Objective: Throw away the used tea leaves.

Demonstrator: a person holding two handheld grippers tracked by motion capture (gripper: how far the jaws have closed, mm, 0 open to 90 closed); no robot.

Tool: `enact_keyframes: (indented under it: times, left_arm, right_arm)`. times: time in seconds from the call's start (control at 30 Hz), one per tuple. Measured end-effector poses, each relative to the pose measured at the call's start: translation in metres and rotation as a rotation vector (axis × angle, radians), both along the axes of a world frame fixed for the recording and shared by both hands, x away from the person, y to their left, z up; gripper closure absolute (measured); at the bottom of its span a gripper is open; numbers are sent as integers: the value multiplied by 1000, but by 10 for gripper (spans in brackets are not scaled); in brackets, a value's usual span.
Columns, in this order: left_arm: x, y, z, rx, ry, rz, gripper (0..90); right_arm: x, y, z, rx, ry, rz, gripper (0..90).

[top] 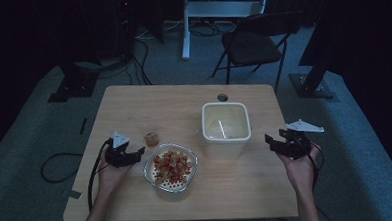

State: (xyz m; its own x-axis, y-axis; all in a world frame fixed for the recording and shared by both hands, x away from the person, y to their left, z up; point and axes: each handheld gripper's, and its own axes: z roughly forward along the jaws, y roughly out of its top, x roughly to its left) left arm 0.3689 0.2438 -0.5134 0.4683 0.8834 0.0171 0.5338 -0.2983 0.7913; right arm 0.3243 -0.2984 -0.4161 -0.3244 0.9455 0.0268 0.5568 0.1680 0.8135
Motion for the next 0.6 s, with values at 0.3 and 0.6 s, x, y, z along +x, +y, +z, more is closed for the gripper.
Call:
enact_keyframes:
  times: [0.3, 0.6]
  left_arm:
    - [30, -18, -6, -57, -57, -69, 266]
    - [45, -25, -5, -99, -101, -42, 306]
  right_arm:
    - [-2, 1, -9, 3, 18, 6, 375]
    - [-22, 30, -25, -33, 29, 119, 376]
